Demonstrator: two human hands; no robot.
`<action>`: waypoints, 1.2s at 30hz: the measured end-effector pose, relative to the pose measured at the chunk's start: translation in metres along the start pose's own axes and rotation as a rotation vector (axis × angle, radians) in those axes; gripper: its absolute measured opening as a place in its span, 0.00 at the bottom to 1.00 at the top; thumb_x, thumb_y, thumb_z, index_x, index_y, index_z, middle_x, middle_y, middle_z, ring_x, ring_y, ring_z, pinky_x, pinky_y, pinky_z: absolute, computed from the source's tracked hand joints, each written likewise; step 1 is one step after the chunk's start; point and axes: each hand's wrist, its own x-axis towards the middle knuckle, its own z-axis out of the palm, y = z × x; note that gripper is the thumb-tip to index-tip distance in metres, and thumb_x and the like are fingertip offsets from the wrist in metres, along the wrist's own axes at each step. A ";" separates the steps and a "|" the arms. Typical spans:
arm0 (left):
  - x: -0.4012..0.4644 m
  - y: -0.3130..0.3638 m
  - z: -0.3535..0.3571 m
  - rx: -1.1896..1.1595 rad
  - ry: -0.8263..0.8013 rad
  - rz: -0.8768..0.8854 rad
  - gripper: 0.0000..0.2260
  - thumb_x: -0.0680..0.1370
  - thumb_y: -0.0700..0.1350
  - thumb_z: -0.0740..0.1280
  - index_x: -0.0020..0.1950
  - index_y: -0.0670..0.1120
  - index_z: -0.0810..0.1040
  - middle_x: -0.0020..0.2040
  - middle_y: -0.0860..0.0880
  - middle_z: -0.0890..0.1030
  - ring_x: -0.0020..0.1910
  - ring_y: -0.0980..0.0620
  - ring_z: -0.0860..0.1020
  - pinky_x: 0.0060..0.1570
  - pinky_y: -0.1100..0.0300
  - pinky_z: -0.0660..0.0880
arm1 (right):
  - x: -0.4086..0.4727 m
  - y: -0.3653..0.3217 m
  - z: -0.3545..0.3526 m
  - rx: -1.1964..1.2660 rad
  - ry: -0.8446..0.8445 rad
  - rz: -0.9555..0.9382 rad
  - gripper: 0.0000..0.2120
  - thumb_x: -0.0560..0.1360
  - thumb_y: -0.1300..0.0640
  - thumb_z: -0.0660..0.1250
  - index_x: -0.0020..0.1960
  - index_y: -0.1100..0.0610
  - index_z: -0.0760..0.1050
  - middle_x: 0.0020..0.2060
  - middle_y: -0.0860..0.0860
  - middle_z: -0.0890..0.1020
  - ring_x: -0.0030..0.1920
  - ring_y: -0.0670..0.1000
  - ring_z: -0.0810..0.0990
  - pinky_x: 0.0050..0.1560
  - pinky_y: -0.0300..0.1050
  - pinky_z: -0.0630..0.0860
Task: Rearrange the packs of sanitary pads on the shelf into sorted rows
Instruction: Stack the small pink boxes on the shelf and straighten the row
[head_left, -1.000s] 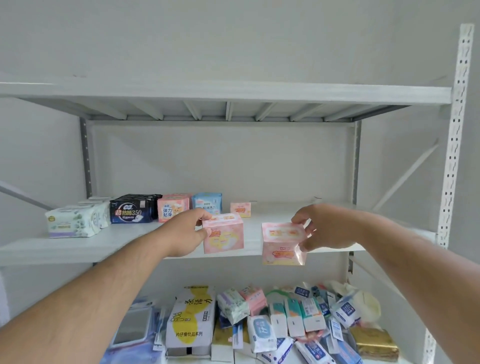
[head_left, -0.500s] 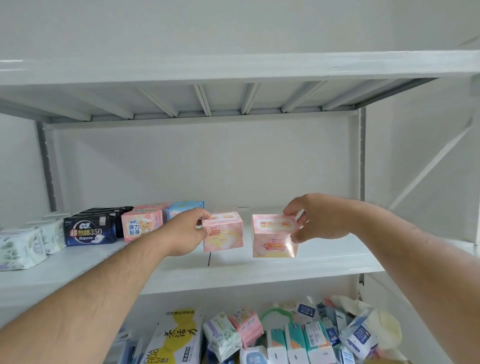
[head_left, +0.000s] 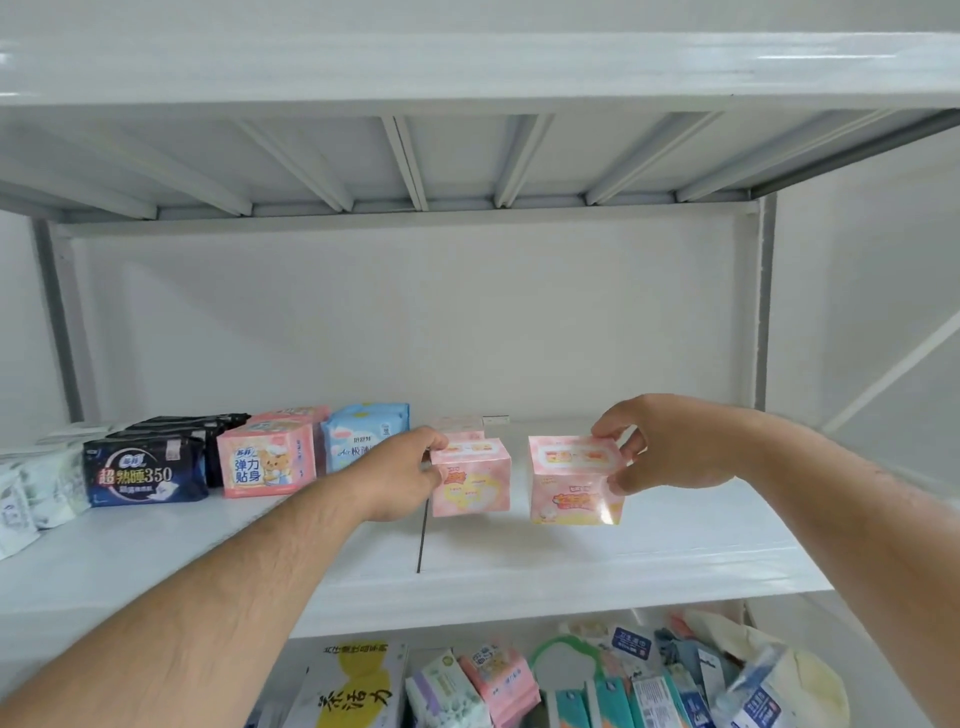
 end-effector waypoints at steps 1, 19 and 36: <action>0.005 -0.003 0.001 0.001 -0.004 0.001 0.18 0.81 0.46 0.63 0.71 0.51 0.69 0.67 0.53 0.74 0.62 0.52 0.75 0.66 0.57 0.69 | 0.005 0.002 0.001 -0.004 0.001 0.012 0.24 0.67 0.46 0.75 0.62 0.41 0.74 0.49 0.34 0.80 0.53 0.42 0.80 0.55 0.49 0.80; 0.077 -0.063 0.022 -0.056 -0.004 -0.022 0.18 0.80 0.46 0.63 0.71 0.53 0.70 0.66 0.55 0.74 0.63 0.55 0.74 0.65 0.60 0.69 | 0.091 -0.012 0.057 0.488 0.087 -0.045 0.23 0.67 0.53 0.78 0.60 0.46 0.77 0.51 0.41 0.81 0.49 0.38 0.81 0.52 0.43 0.81; 0.079 -0.082 0.046 -0.322 0.171 0.079 0.17 0.80 0.51 0.65 0.69 0.53 0.73 0.63 0.57 0.74 0.61 0.58 0.74 0.59 0.65 0.69 | 0.125 -0.023 0.125 0.906 0.214 -0.077 0.20 0.71 0.59 0.76 0.60 0.46 0.78 0.51 0.52 0.80 0.44 0.45 0.84 0.53 0.49 0.80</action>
